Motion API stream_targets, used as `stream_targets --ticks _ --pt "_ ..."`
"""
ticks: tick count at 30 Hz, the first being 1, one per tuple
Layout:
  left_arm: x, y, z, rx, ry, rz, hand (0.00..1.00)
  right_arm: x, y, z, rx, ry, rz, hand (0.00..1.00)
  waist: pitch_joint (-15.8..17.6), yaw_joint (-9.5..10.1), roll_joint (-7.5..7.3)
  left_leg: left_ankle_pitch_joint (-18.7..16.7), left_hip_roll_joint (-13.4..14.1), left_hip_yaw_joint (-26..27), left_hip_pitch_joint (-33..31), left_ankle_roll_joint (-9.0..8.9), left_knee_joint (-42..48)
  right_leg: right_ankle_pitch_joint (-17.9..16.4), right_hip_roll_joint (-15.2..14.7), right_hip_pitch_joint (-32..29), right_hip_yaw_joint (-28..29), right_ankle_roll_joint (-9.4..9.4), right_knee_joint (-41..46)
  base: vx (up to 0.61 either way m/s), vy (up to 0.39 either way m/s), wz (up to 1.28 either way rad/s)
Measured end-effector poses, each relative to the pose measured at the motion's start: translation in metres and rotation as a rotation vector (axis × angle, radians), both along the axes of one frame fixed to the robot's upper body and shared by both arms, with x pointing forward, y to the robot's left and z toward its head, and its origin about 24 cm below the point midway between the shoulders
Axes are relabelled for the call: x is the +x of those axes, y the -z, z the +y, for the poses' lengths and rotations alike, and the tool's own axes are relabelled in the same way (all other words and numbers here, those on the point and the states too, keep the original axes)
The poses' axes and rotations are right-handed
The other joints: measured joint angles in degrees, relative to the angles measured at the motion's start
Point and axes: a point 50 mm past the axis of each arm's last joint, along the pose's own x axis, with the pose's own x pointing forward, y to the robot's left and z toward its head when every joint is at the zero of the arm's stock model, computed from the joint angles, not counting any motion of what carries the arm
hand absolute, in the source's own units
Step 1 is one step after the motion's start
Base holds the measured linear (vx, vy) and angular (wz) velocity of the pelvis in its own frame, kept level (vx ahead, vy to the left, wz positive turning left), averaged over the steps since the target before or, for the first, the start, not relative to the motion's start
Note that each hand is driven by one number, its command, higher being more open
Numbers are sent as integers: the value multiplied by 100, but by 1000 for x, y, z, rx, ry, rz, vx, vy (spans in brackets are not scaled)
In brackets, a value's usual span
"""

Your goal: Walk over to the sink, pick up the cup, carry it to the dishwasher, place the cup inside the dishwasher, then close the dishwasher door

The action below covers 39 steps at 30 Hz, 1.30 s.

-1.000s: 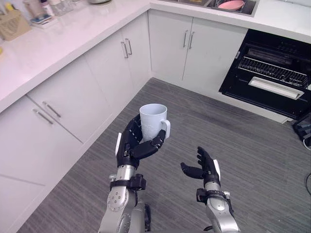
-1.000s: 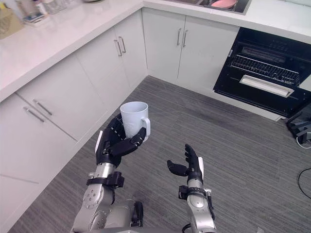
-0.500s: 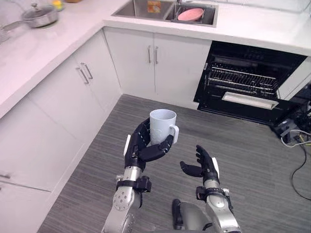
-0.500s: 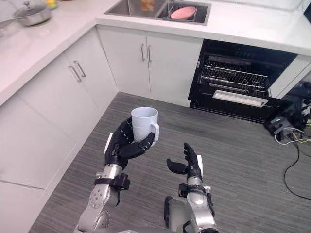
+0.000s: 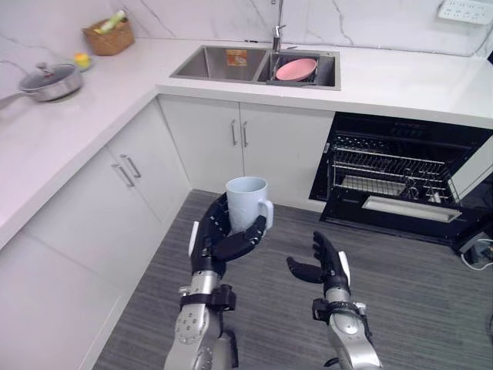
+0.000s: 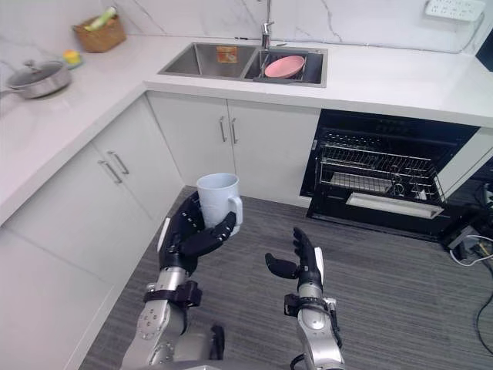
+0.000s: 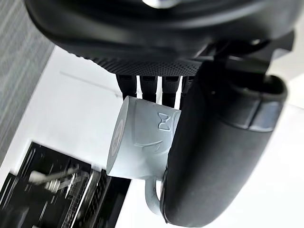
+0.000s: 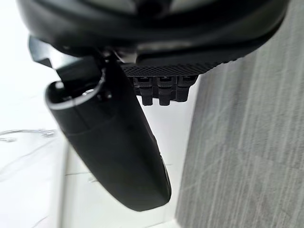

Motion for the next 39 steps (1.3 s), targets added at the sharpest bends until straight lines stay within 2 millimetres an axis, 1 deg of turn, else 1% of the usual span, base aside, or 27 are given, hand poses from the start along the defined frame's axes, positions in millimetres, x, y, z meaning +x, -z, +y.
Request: stream_targets --ticks 2,3,5,7,9,10,11,12,13,14,15,16,17,19,20,21,23,24,26,27,28,29,30,31,35,36,39 --pt "-1 2 3 21 2 7 30 -1 1 1 9 11 2 90 3 -23 -10 -297 -94 143 315 45 -85 50 -71 -243 34 246 876 496 291 -31" --pt "-1 2 6 45 7 9 30 1 0 6 25 12 -3 90 49 -100 -79 -417 -206 243 822 133 -367 307 -191 -967 66 907 2673 335 163 -21" --pt "-2 3 8 57 6 14 30 1 -1 9 37 12 -8 90 72 -175 -80 -483 -235 244 1151 186 -502 228 -179 -1333 32 754 3533 287 98 -9" --pt "-2 0 8 70 -6 1 30 4 -9 14 56 10 -48 90 88 -250 -80 -637 -170 257 1628 149 -743 58 -100 -1927 -234 401 4018 306 21 -8" --pt "-2 -5 8 67 -10 -21 30 10 -24 16 65 10 -117 90 97 -283 -87 -807 -82 274 1878 35 -847 -60 -2 -2402 -431 201 3776 344 -63 -7" --pt "-2 -7 9 66 -12 -30 30 14 -34 15 67 11 -168 90 95 -313 -91 -863 14 293 2040 -8 -864 -103 44 -2642 -648 102 3247 273 -97 -1" --pt "-1 -8 9 65 -12 -33 30 15 -37 14 68 13 -187 90 94 -328 -82 -902 64 287 2130 -70 -915 -77 68 -2703 -779 58 2942 443 -173 -1" --pt "-1 -10 10 69 -16 -42 30 17 -43 14 78 19 -218 90 83 -331 -99 -972 108 280 2263 -196 -1023 111 124 -2756 -1004 -126 2216 306 -125 1" --pt "-1 -10 10 75 -20 -46 30 17 -46 14 85 22 -231 90 31 -332 -189 -1017 96 268 2325 -289 -1047 374 129 -2732 -1063 -221 1720 525 -210 12" --pt "1 -9 9 84 -17 -45 30 15 -49 12 97 34 -253 90 -20 -383 -256 -1198 86 183 2449 -494 -1078 1043 139 -2654 -1083 -434 1430 394 -142 15" --pt "0 -4 5 65 -20 -19 30 12 -50 5 85 44 -258 90 -30 -402 -14 -1244 322 146 2565 -525 -1077 894 326 -2513 -1231 -515 1423 590 -217 18" --pt "0 -3 1 57 -16 -14 30 9 -51 1 95 60 -265 90 -39 -416 83 -1235 442 138 2579 -534 -1012 784 404 -2458 -1316 -568 1436 486 -178 12" --pt "1 -4 -2 51 -14 -17 30 3 -53 -5 116 92 -271 90 -17 -431 148 -1161 593 147 2518 -641 -730 683 501 -2331 -1399 -653 1406 468 -192 12" --pt "1 -4 -5 39 -8 -14 30 -6 -55 -8 146 124 -276 90 22 -442 197 -936 839 140 2226 -722 244 623 628 -1949 -1472 -744 1194 417 -180 10" --pt "1 -4 -6 37 -3 -15 30 -13 -60 -10 163 140 -296 90 100 -440 240 -691 1070 140 1909 -695 1346 568 691 -1470 -1494 -758 901 431 -160 6" --pt "-1 -4 -8 32 8 -16 30 -18 -69 -11 181 155 -334 90 118 -402 262 -785 1264 194 1558 -647 2203 520 725 -1112 -1478 -776 675 363 -95 0" --pt "-2 -4 -10 25 17 -19 30 -18 -83 -11 184 159 -404 90 123 -392 243 -981 1361 287 1114 -550 2557 406 726 -889 -1435 -790 544 190 -26 -12" --pt "-3 -3 -10 21 18 -16 30 -16 -94 -11 185 154 -462 90 103 -334 271 -1129 1396 379 866 -399 2363 286 726 -812 -1318 -838 530 199 58 -45" --pt "-6 0 -8 21 10 1 30 -13 -103 -10 189 144 -516 90 80 -215 263 -1277 1311 378 682 -308 1642 186 705 -739 -1044 -786 540 295 140 -72" --pt "-11 4 -7 20 3 23 30 -13 -105 -10 188 144 -531 90 33 -124 261 -1286 1046 -20 509 -299 861 82 661 -713 -770 -666 616 282 196 -73" --pt "-11 4 -7 20 2 27 30 -13 -105 -11 188 147 -530 90 31 -103 259 -1273 932 -216 445 -320 660 53 631 -710 -689 -597 641 297 232 -73" --pt "-12 5 -7 22 1 29 30 -13 -105 -11 190 149 -529 90 32 -88 252 -1240 807 -409 392 -372 461 13 596 -714 -595 -516 684 243 246 -57" --pt "-12 5 -6 25 2 31 30 -13 -104 -11 193 154 -528 90 24 -81 264 -978 569 -752 354 -534 -12 -111 524 -727 -414 -356 797 317 335 -85" --pt "-14 7 -5 32 2 37 30 -13 -100 -12 204 160 -512 90 -52 -52 245 -555 413 -686 494 -579 -71 -277 451 -739 -125 -177 920 320 334 -80" --pt "-12 5 -1 63 10 27 30 -14 -97 -6 244 169 -495 90 -139 -110 -144 -827 204 -148 680 -327 102 -280 78 -764 210 22 1042 295 296 -54" --pt "-12 5 -1 72 14 25 30 -13 -97 -5 250 166 -498 90 -128 -94 -173 -884 204 -53 778 -323 100 -276 64 -809 255 80 1220 201 184 -67" --pt "-11 5 3 118 26 17 30 -12 -98 -1 266 150 -502 90 -124 -94 -228 -1108 226 380 1348 -232 -106 30 -28 -1432 98 625 2716 152 119 -71"
